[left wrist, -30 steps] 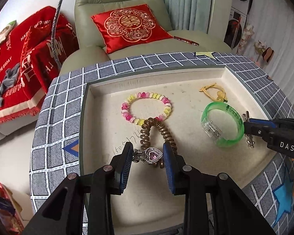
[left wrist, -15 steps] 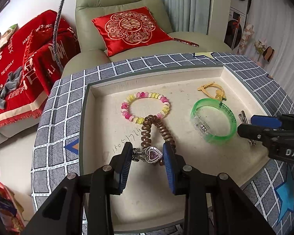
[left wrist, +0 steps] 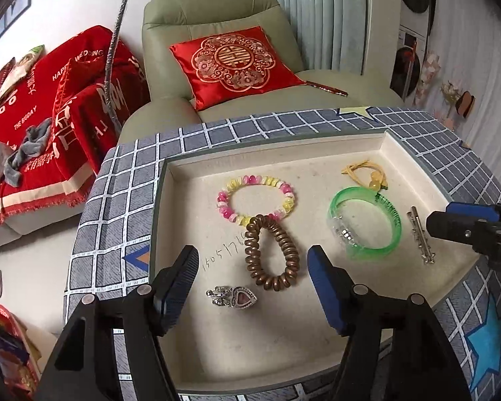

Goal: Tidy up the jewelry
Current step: 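Carry the heart charm and hair clip into the tray and open both tools, then lift both open tools out of the tray toward the items on the tablecloth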

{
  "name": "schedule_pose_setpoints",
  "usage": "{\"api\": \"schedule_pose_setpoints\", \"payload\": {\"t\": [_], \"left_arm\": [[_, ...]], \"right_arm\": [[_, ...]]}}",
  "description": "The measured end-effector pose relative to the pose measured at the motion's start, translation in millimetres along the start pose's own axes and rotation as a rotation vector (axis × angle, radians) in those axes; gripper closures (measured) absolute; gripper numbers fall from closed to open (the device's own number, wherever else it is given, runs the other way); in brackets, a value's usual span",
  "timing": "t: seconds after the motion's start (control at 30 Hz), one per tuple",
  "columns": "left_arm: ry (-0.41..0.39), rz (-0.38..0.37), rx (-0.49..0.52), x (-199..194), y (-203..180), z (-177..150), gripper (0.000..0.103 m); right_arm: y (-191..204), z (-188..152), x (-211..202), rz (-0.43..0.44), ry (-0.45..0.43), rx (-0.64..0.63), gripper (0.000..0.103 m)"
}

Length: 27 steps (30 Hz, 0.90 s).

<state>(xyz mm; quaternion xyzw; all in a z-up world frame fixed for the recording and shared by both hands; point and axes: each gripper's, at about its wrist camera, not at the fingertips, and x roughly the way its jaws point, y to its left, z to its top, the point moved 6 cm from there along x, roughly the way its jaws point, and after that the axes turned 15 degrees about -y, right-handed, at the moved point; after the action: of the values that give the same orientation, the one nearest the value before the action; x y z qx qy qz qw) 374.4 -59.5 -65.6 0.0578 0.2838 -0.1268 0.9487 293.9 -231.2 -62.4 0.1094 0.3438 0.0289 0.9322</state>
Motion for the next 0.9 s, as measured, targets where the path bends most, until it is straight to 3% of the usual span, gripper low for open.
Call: {"api": "schedule_pose_setpoints", "payload": {"t": [0.17,0.2,0.23,0.3,0.4,0.47,0.57,0.67,0.8,0.9], "left_arm": [[0.002,0.008,-0.011,-2,3,3,0.021],[0.006,0.01,-0.014,-3,4,3,0.014],[0.006,0.017,-0.016,-4,4,2,0.0],[-0.013,0.03,-0.014,-9,6,3,0.0],[-0.012,0.032,0.0,-14,4,3,0.0],[-0.017,0.035,0.004,-19,4,3,0.0],[-0.014,0.033,-0.006,-25,3,2,0.0],[-0.01,0.024,-0.019,-34,3,1,0.0],[-0.008,0.011,-0.037,-45,3,-2,0.0],[-0.003,-0.003,-0.057,-53,4,-4,0.0]], "right_arm": [[0,-1,-1,-0.003,0.005,0.004,0.047],[0,-1,-1,-0.003,0.005,0.003,0.048],[1,-1,-2,-0.002,0.004,0.001,0.047],[3,-2,-4,0.0,0.006,-0.003,0.046],[8,-2,-7,0.01,0.001,-0.007,0.035],[11,-3,-11,0.019,-0.004,-0.009,0.035],[17,-4,-18,0.028,-0.015,-0.014,0.02],[20,-4,-25,0.023,-0.029,-0.018,0.019],[22,-6,-36,0.035,-0.047,-0.001,0.0],[23,-7,-45,0.043,-0.07,0.012,0.0]]}}
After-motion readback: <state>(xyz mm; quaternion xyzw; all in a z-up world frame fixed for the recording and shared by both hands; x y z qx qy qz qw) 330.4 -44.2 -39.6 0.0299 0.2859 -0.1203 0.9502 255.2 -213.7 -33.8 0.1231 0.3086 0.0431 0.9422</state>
